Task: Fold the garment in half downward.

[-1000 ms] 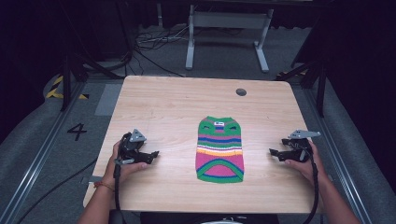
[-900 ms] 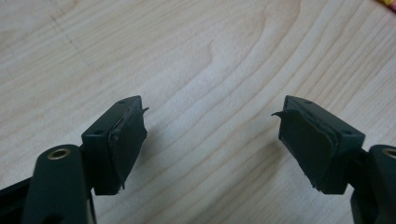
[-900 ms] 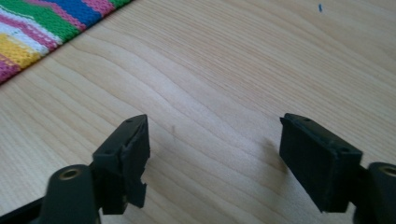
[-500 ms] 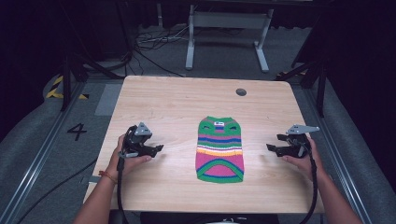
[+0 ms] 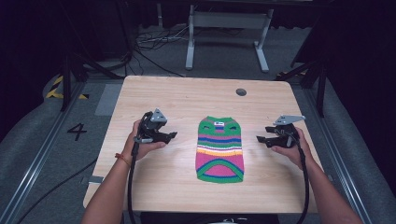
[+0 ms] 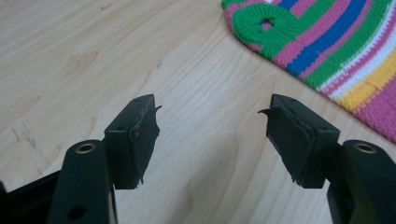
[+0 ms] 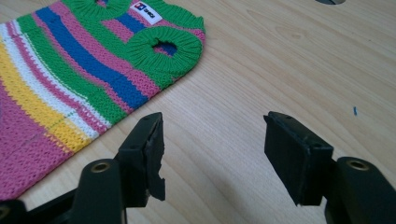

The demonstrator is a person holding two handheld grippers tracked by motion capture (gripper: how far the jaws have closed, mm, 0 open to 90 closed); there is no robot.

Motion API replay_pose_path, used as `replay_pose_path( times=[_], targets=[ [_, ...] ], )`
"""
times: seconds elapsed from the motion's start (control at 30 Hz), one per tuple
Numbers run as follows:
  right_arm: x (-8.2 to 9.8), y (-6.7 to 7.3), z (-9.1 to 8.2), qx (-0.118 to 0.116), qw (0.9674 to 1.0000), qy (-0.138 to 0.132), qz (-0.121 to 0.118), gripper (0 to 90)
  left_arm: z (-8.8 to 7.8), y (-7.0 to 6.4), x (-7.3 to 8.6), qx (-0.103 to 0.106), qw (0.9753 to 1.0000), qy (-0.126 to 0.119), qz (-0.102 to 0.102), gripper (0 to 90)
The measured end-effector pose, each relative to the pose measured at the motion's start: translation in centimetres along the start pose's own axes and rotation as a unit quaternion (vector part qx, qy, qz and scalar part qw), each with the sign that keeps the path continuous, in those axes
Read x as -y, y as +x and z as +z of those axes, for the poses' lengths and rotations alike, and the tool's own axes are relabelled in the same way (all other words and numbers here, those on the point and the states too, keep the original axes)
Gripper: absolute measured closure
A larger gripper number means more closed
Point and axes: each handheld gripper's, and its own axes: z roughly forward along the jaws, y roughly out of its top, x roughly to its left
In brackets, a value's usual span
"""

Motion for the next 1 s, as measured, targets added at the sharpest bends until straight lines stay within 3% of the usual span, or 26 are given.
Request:
replay_pose_path(
  times=[0.33,0.4,0.5,0.77,1.0],
  targets=[
    [-2.6,-0.2,2.0,-0.013,0.9999,-0.009,0.001,40.1,2.8,0.1,-2.3,0.015,0.9999,0.000,-0.004,35.2],
    [-3.3,-0.3,2.5,-0.015,0.9998,-0.011,-0.001,40.6,3.3,0.2,-2.8,0.010,0.9999,-0.004,0.001,35.7],
    [-4.3,-0.4,3.3,-0.021,0.9997,-0.015,0.000,41.9,4.3,0.4,-3.5,0.022,0.9997,-0.004,-0.007,37.2],
    [-5.1,-0.5,5.2,-0.021,0.9997,-0.003,-0.011,43.4,6.6,0.4,-5.2,0.027,0.9996,-0.002,-0.008,40.3],
    [-6.1,-0.7,7.3,-0.025,0.9997,0.000,0.001,45.9,9.0,0.0,-6.7,0.038,0.9990,-0.003,-0.024,41.8]
  ],
)
